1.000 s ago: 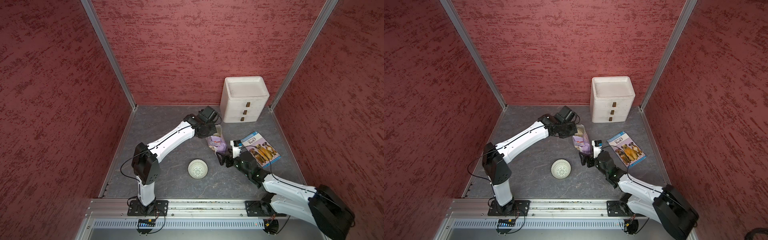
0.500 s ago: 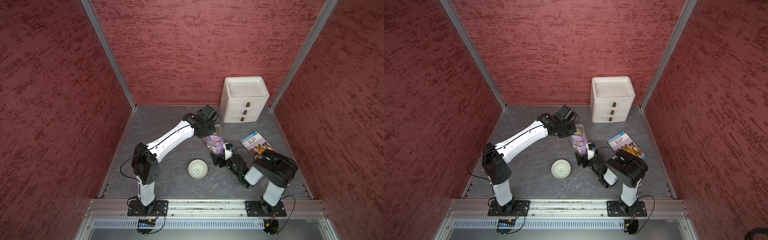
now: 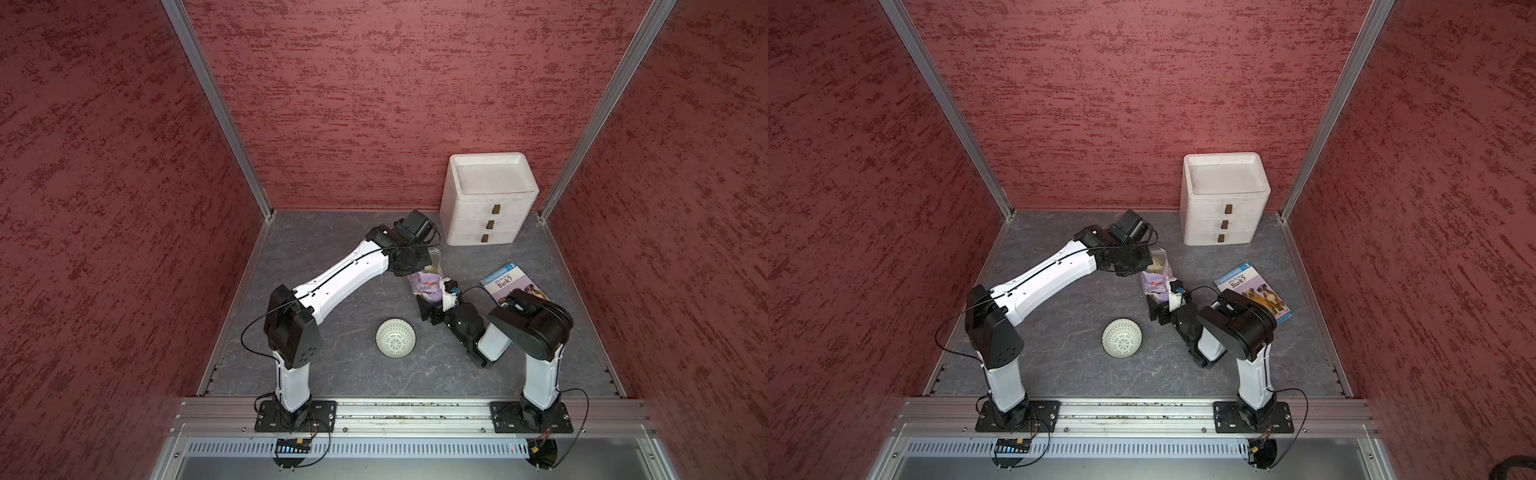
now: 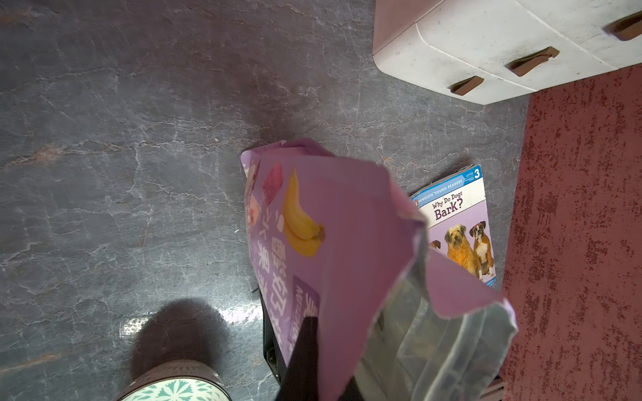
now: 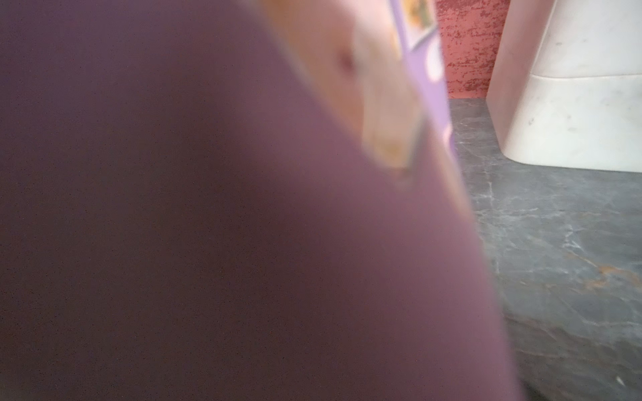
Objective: Pour the oats into the breakfast bowl
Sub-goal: Pick up the oats bag from the center of the board.
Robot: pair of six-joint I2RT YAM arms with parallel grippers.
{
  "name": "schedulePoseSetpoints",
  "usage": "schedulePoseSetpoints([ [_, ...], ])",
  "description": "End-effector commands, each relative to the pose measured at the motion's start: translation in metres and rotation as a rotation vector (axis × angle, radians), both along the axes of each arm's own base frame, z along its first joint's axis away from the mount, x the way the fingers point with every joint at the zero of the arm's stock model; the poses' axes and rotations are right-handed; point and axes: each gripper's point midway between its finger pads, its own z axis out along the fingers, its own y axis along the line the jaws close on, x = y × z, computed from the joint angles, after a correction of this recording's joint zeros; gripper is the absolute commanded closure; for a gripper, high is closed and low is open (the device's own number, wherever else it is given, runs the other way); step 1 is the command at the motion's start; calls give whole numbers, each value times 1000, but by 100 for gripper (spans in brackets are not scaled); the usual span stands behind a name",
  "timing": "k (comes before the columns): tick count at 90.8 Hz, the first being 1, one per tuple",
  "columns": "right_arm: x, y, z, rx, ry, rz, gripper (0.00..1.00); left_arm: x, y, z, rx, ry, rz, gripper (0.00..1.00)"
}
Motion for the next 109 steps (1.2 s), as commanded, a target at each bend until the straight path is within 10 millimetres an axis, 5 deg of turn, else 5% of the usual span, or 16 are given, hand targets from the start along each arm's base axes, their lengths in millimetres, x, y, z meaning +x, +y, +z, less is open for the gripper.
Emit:
schedulePoseSetpoints([
  [1, 9, -5, -13, -19, 18, -36, 2, -3, -13, 15, -55, -6, -14, 100],
  [27, 16, -3, -33, -31, 53, -46, 17, -3, -16, 21, -66, -2, -4, 100],
  [35, 20, -3, -37, -35, 56, -58, 37, -3, -15, 23, -63, -3, -3, 100],
  [41, 21, -4, -38, -35, 54, -69, 63, -3, -13, 24, -58, -8, 4, 100],
  [49, 22, -6, -32, -37, 41, -81, 76, 0, -9, 28, -47, -21, 12, 100],
  [57, 21, -7, -25, -48, 21, -77, 100, 6, -3, 33, -39, -38, 24, 100],
  [83, 5, -18, -4, -79, -27, -83, 100, 26, 20, 69, -45, -119, 40, 100],
  [109, 0, -18, 34, -190, -116, -131, 100, 22, 30, 87, -120, -151, -12, 100],
])
